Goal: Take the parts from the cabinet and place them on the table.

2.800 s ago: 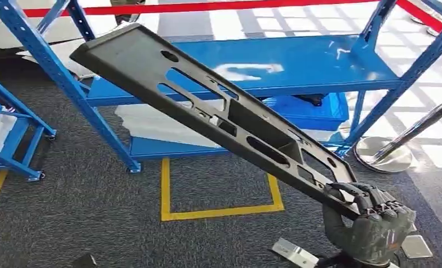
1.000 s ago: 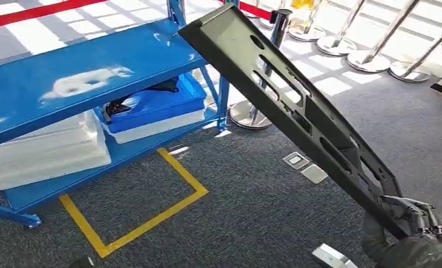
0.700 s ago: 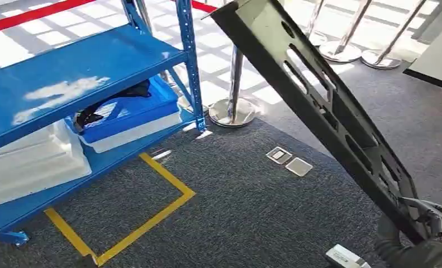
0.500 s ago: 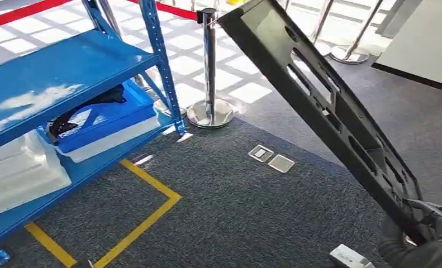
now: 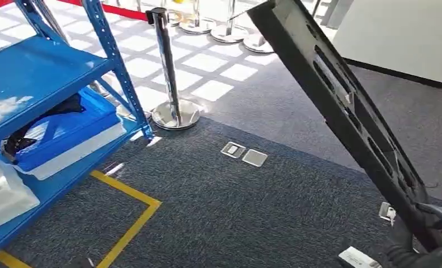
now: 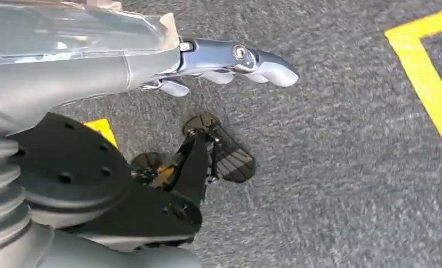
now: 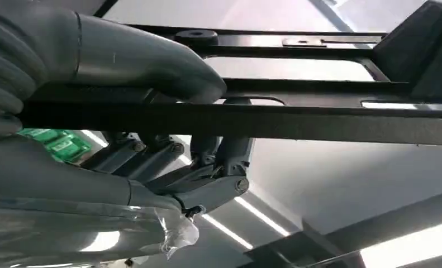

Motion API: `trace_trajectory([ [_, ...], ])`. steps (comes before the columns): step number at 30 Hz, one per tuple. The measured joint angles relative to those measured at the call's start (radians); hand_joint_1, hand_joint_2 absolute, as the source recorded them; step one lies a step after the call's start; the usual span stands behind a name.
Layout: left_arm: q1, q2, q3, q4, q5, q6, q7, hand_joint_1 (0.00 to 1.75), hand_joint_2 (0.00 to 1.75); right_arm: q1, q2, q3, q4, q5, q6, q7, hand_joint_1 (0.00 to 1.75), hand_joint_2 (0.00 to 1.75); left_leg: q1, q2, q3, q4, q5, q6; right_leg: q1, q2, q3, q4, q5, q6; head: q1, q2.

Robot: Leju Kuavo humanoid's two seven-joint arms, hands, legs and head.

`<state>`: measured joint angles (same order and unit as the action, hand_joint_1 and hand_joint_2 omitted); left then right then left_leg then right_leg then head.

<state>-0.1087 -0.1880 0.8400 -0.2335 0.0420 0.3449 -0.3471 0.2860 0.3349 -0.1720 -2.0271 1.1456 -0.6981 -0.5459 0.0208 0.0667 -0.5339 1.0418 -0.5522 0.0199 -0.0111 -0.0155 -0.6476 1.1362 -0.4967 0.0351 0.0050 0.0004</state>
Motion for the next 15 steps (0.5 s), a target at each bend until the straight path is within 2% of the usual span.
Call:
trace_trajectory([
  [1,0.000,0.000,0.000,0.000,0.000,0.000,0.000,0.00,1.75,0.000,0.000,-0.001,-0.001,-0.002,0.000,-0.001,1.75,1.75,-0.001,0.008,0.006,-0.001,-0.005,-0.004,0.003,-0.034,0.039,-0.082,0.025,-0.004,0.000,0.000],
  [2,0.000,0.000,0.000,0.000,0.000,0.000,0.000,0.00,1.75,-0.001,0.000,-0.002,-0.001,-0.002,0.000,-0.001,1.75,1.75,-0.007,0.016,0.010,-0.003,-0.008,-0.008,0.019,-0.062,0.048,-0.091,0.008,-0.007,0.000,0.000],
  [3,0.000,0.000,0.000,0.000,0.000,0.000,0.000,0.00,1.75,-0.001,0.001,-0.003,-0.003,-0.003,0.000,-0.001,1.75,1.75,-0.007,0.023,0.010,-0.006,-0.008,-0.012,0.020,-0.051,0.046,-0.096,0.009,-0.015,-0.002,0.000],
  [5,-0.001,-0.002,0.000,0.000,0.000,0.000,0.000,0.00,1.75,0.002,0.001,-0.007,-0.004,-0.006,0.000,-0.001,1.75,1.75,-0.005,0.046,0.019,-0.016,-0.009,-0.021,0.024,-0.030,0.041,-0.096,0.007,-0.024,-0.002,0.000],
  [6,-0.003,-0.002,0.000,0.000,0.001,0.000,0.000,0.00,1.75,0.002,0.002,-0.008,-0.007,-0.006,0.000,-0.002,1.75,1.75,-0.006,0.057,0.027,-0.019,-0.012,-0.028,0.023,-0.018,0.046,-0.110,0.012,-0.033,-0.001,0.000],
  [7,-0.005,-0.003,0.000,0.000,0.001,0.000,0.000,0.00,1.75,0.005,0.005,-0.009,-0.009,-0.005,-0.001,-0.002,1.75,1.75,-0.001,0.022,0.027,-0.012,-0.026,-0.030,0.014,-0.009,0.055,-0.119,0.017,-0.040,-0.003,0.000],
  [8,-0.005,-0.003,0.001,0.000,0.000,0.000,0.000,0.00,1.75,0.004,0.006,-0.010,-0.012,-0.005,0.000,-0.002,1.75,1.75,-0.001,-0.023,0.008,0.027,-0.049,-0.028,0.013,0.000,0.059,-0.124,0.017,-0.049,-0.003,0.000],
  [9,-0.004,-0.003,0.001,0.000,0.000,0.000,0.000,0.00,1.75,0.003,0.006,-0.010,-0.012,-0.004,-0.001,-0.002,1.75,1.75,-0.002,-0.046,-0.028,0.102,-0.085,-0.028,0.013,0.010,0.060,-0.124,0.016,-0.053,-0.005,0.000],
  [10,-0.001,-0.003,0.002,0.000,0.000,0.000,0.002,0.00,1.75,0.004,0.006,-0.011,-0.012,-0.004,0.000,-0.002,1.75,1.75,-0.003,-0.055,-0.075,0.191,-0.120,-0.028,0.014,0.023,0.061,-0.124,0.014,-0.056,-0.005,0.000],
  [11,0.002,-0.002,0.003,0.000,0.000,0.000,0.003,0.00,1.75,0.005,0.006,-0.012,-0.012,-0.004,0.000,-0.002,1.75,1.75,-0.004,-0.058,-0.119,0.268,-0.141,-0.028,0.016,0.039,0.063,-0.123,0.012,-0.058,-0.005,0.000],
  [12,0.005,-0.002,0.003,0.000,0.000,0.001,0.003,0.00,1.75,0.006,0.006,-0.013,-0.012,-0.004,0.000,-0.002,1.75,1.75,-0.005,-0.059,-0.146,0.303,-0.136,-0.028,0.017,0.055,0.065,-0.123,0.011,-0.059,-0.005,0.000],
  [13,0.007,-0.002,0.003,0.000,0.000,0.001,0.003,0.00,1.75,0.006,0.006,-0.013,-0.012,-0.004,0.000,-0.002,1.75,1.75,-0.005,-0.060,-0.148,0.286,-0.109,-0.027,0.017,0.072,0.069,-0.123,0.010,-0.059,-0.005,0.000],
  [14,0.006,-0.002,0.003,0.000,0.000,0.001,0.004,0.00,1.75,0.007,0.006,-0.014,-0.012,-0.004,0.000,-0.002,1.75,1.75,-0.004,-0.061,-0.131,0.230,-0.063,-0.025,0.017,0.087,0.074,-0.122,0.007,-0.059,-0.005,0.000],
  [15,0.005,-0.002,0.003,0.000,0.000,0.001,0.004,0.00,1.75,0.008,0.006,-0.014,-0.012,-0.004,0.000,-0.002,1.75,1.75,-0.003,-0.068,-0.101,0.149,-0.009,-0.023,0.016,0.102,0.080,-0.120,0.003,-0.055,-0.005,0.000],
])
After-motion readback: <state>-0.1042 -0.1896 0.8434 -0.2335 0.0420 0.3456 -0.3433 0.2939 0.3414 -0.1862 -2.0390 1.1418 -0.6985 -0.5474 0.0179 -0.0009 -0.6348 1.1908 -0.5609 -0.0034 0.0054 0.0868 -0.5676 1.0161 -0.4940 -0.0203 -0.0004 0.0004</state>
